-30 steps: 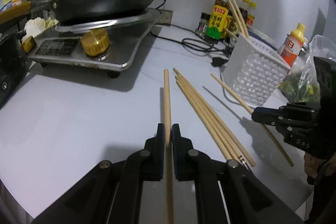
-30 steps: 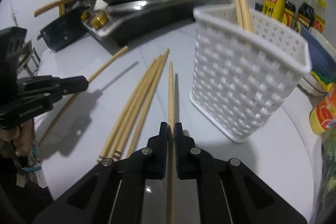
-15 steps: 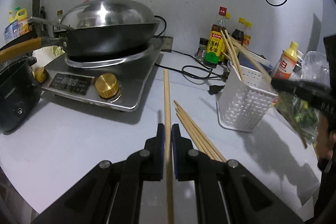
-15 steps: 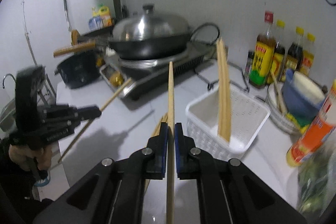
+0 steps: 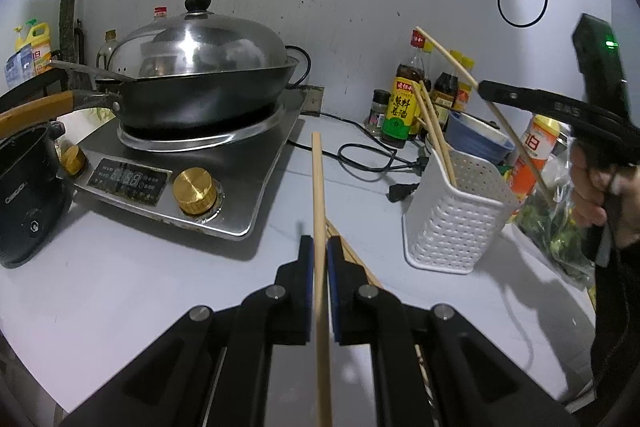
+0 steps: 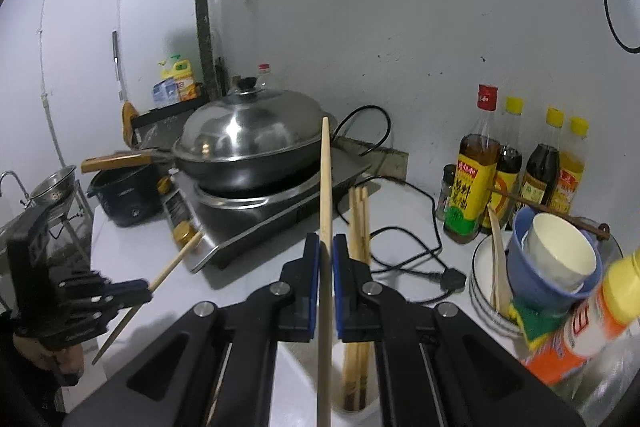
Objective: Organize utensils
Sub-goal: 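Carry both chopsticks over the white holder with both tools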
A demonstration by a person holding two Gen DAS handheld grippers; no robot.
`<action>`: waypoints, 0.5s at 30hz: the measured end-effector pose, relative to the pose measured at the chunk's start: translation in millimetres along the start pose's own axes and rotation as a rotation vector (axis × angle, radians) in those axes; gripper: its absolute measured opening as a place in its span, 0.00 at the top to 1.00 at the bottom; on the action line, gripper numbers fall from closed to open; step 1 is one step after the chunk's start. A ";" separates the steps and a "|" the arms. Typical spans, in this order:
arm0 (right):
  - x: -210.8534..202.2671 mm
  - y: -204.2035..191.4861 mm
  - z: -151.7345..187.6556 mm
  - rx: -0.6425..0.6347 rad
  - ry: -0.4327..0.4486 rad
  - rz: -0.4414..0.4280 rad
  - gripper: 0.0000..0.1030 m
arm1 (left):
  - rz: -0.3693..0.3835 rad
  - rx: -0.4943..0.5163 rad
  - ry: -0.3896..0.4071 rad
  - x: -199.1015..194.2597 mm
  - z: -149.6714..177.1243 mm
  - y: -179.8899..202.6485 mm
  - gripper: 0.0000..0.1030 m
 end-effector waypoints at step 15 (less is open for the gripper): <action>58.1 21.2 -9.8 0.005 -0.019 0.063 0.94 | 0.011 -0.020 0.005 5.1 -3.3 -15.7 0.94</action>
Point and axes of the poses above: each gripper's, at about its wrist camera, not at the fingertips, and x roughly the way its jaws point, y to its right, z to its underside, the point moved 4 cm from there along x, roughly the way its jaws point, and after that the axes turned 1 degree about -z, right-handed, at the moved point
